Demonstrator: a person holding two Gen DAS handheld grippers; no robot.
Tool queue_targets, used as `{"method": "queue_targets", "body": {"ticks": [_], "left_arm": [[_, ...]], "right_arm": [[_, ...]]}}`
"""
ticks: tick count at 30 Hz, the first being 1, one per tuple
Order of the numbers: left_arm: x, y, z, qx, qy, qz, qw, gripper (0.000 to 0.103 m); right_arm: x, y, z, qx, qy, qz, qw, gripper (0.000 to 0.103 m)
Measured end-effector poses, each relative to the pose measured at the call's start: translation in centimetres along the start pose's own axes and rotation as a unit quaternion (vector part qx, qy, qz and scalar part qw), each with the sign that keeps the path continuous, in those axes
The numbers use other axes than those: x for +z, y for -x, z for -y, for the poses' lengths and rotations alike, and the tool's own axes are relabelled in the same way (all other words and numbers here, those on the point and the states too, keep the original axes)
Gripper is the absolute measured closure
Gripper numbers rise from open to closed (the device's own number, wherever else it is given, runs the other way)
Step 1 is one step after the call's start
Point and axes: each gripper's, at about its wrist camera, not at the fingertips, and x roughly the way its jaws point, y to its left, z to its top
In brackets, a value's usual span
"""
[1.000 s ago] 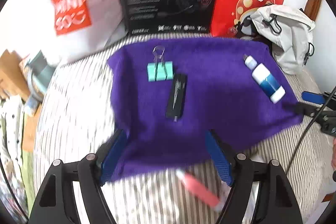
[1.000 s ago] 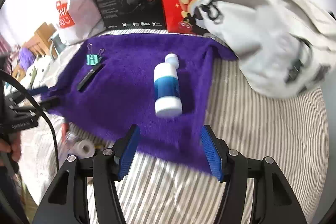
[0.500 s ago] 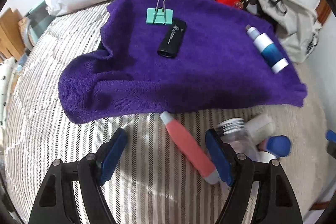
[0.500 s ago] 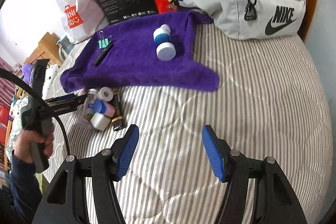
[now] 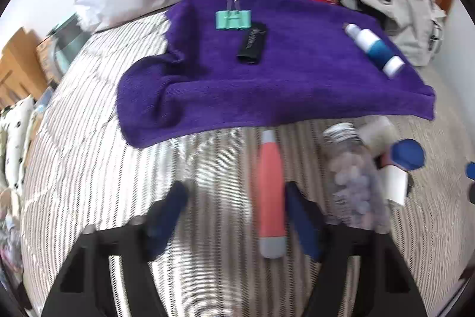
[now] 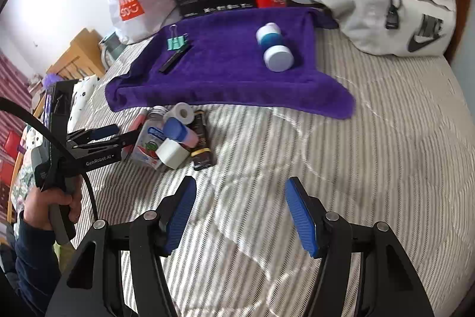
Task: Organize rigid objects
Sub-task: 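Grasp the pink tube with the left tool while the right tool grasps the Grand Reserve box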
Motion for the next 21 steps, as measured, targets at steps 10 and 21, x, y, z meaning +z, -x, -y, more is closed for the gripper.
{"method": "queue_targets", "body": {"ticks": [10,21], "left_arm": [[-0.5,0.7,0.9,-0.031,-0.029,0.018,0.9990,0.087],[-0.4,0.6,0.9,-0.028,-0.030,0.015,0.9990,0.087]], "right_arm": [[2.1,-2.5,-3.2,0.015,0.040,0.011,0.999,0.041],[1.6,-6.5,-3.5,-0.031,0.084,-0.035,0.995,0.041]]}}
